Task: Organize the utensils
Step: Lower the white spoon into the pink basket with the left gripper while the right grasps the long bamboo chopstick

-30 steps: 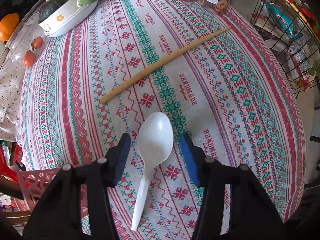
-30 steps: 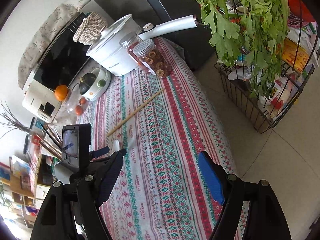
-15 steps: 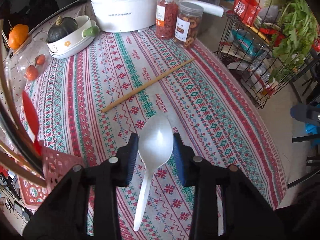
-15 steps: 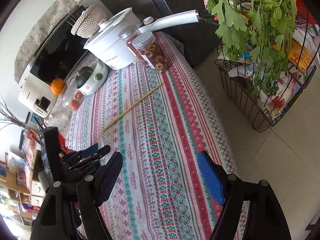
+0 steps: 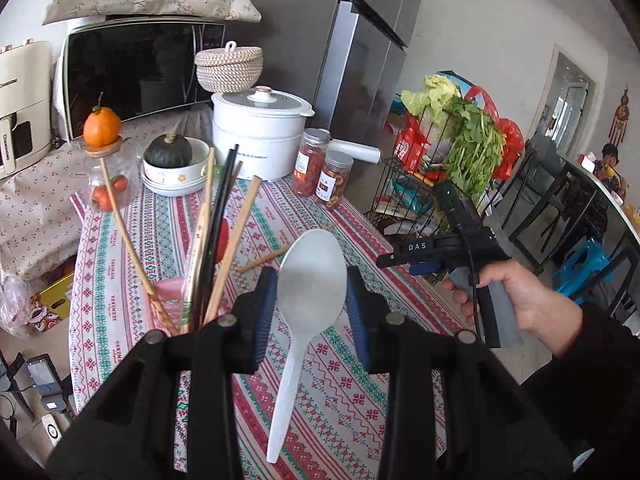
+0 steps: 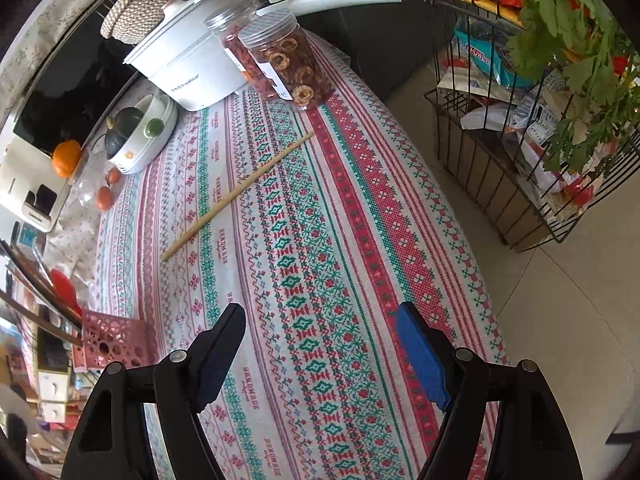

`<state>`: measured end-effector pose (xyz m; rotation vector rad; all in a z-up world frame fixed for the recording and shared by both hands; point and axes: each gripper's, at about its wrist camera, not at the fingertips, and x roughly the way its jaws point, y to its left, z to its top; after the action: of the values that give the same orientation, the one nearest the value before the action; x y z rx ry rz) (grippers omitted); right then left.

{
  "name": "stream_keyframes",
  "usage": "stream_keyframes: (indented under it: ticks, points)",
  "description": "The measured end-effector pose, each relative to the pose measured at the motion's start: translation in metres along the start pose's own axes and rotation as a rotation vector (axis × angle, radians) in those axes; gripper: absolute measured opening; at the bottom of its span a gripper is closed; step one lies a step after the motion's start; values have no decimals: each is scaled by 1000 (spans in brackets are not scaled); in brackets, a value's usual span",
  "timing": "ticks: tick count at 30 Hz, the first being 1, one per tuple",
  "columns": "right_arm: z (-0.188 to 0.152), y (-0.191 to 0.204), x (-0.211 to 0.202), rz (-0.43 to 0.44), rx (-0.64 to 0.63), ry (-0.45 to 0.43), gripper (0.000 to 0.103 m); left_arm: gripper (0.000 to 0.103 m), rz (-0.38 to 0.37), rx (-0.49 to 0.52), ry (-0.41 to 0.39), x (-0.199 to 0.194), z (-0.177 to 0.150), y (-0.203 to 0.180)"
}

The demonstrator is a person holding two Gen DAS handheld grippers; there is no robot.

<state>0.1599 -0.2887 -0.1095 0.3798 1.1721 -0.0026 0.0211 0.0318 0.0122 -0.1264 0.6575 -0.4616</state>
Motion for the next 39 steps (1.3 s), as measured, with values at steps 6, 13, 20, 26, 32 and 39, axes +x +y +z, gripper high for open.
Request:
stream_keyframes:
  ticks: [6,13,20,26,32,39]
  points:
    - [38,29,39,-21,39,-16,77,37,-18,-145,-73,-20,7,50]
    - [85,67,82,-54,61,-75,65,37,-5,-216,-73,-24,4,82]
    - [96,92,114,-260,-21,-159,43,37,9,-235,-51,-22,0,90]
    - [80,94,111,-269,-104,-162,17,37,10,-233,-50,-18,-1,90]
    - [60,70,96,-161,-84,-55,7,37,13,-242,-90,-21,0,89]
    - [26,62,50,-17,-82,-47,6,37,27,-268,-223,-23,6,91]
